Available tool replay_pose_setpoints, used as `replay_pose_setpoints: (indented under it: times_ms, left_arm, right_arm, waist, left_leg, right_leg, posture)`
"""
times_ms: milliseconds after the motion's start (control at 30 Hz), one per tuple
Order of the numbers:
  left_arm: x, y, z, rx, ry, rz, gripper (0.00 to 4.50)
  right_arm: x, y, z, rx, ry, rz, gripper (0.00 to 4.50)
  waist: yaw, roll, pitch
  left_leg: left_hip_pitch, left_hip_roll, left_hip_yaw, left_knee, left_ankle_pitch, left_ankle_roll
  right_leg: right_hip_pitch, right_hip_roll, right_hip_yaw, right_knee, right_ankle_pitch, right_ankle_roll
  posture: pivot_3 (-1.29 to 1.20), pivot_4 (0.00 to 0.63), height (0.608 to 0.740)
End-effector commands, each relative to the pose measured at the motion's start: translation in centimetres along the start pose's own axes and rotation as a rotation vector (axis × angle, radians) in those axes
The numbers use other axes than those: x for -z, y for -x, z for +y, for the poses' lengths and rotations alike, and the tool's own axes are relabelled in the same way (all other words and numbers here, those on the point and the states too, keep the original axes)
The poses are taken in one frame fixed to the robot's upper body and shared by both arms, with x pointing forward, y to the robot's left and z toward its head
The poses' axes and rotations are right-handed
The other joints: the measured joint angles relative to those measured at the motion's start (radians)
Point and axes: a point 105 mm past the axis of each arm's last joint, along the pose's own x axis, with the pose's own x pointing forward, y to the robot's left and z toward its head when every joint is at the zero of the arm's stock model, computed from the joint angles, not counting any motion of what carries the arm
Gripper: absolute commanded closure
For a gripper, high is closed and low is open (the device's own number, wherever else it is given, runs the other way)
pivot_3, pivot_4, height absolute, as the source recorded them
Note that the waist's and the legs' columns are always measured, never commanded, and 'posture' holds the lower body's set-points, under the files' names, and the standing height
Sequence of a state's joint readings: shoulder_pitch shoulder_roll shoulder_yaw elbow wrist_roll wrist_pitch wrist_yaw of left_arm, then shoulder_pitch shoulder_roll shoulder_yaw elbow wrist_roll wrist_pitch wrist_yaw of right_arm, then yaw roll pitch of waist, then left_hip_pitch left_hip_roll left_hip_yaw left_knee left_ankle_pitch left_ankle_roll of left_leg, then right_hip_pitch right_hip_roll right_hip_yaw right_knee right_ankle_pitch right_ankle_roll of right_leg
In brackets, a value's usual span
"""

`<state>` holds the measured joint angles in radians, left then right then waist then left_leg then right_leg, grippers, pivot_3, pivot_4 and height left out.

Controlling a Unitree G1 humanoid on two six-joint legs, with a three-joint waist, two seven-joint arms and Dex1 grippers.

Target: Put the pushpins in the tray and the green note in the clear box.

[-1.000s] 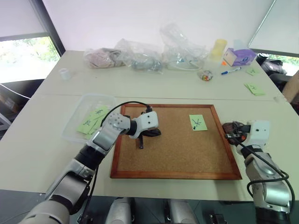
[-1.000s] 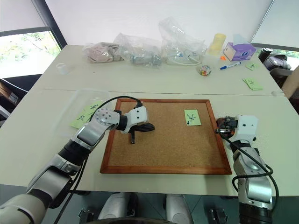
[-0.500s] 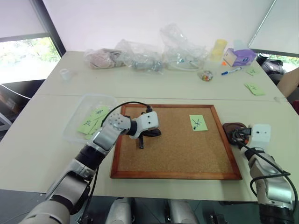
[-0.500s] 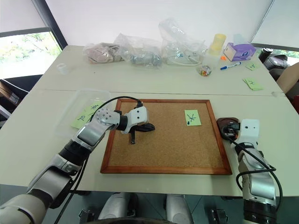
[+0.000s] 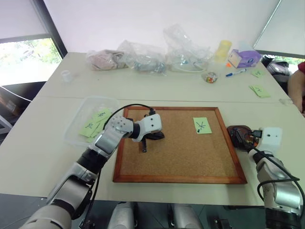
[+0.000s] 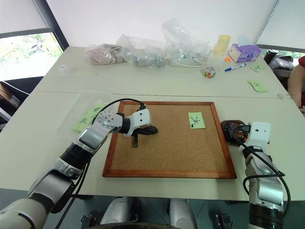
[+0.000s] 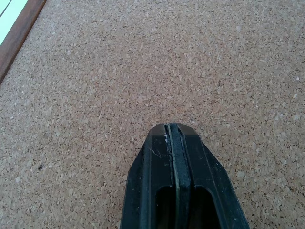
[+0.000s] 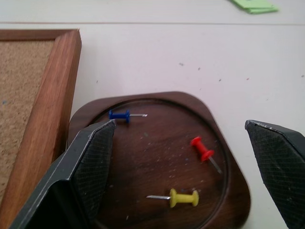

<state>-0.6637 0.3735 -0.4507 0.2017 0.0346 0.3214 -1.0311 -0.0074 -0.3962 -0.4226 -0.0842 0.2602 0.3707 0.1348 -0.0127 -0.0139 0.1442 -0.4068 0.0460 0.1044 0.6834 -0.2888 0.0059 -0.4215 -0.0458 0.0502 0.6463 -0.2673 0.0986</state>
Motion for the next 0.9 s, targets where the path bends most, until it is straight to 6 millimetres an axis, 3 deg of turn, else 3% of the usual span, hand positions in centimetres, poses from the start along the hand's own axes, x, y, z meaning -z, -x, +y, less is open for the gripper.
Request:
replay_pose_setpoints:
  times_ms: [33,200,333,433,600,900]
  left_arm:
    - [2.3,-0.6,-1.0,0.029,0.043,0.081,4.5]
    - [2.2,-0.5,-1.0,0.029,0.038,0.079,4.5]
    - [2.2,-0.5,-0.9,0.032,0.031,0.076,4.5]
    - [2.1,-0.6,-0.9,0.032,0.028,0.073,4.5]
    - [2.0,-0.6,-0.8,0.03,0.027,0.071,4.5]
    - [2.2,-0.4,-0.8,0.026,0.03,0.076,4.5]
  right_arm:
    - [-3.7,0.2,-0.8,0.037,0.034,-0.151,0.09]
    - [-6.3,0.4,1.3,-0.058,0.081,-0.244,0.09]
    - [-6.7,1.1,8.0,-0.35,0.029,-0.23,0.09]
    - [-5.9,2.0,11.7,-0.498,0.006,-0.188,0.09]
    - [-4.2,2.2,13.9,-0.557,-0.012,-0.13,0.09]
    - [-2.0,2.2,14.6,-0.572,-0.008,-0.071,0.09]
  waist:
    - [0.0,0.0,0.0]
    - [-0.001,0.0,0.0]
    - [-0.001,0.001,0.0]
    - [0.0,0.0,0.0]
    - [0.001,0.0,0.0]
    - [0.001,0.0,0.0]
  left_leg:
    - [0.0,0.0,0.0,0.0,0.0,0.0]
    - [0.0,0.0,0.0,0.0,0.0,0.0]
    - [0.0,0.0,0.0,0.0,0.0,0.0]
    - [0.0,0.0,0.0,0.0,0.0,0.0]
    - [0.0,0.0,0.0,0.0,0.0,0.0]
    - [0.0,0.0,0.0,0.0,0.0,0.0]
  right_leg:
    - [0.0,0.0,0.0,0.0,0.0,0.0]
    - [0.0,0.0,0.0,0.0,0.0,0.0]
    - [0.0,0.0,0.0,0.0,0.0,0.0]
    - [0.0,0.0,0.0,0.0,0.0,0.0]
    - [0.0,0.0,0.0,0.0,0.0,0.0]
    - [0.0,0.0,0.0,0.0,0.0,0.0]
  posture:
    - [0.0,0.15,0.737]
    - [0.0,0.15,0.737]
    - [0.0,0.15,0.737]
    - [0.0,0.15,0.737]
    - [0.0,0.15,0.737]
    - [0.0,0.15,0.737]
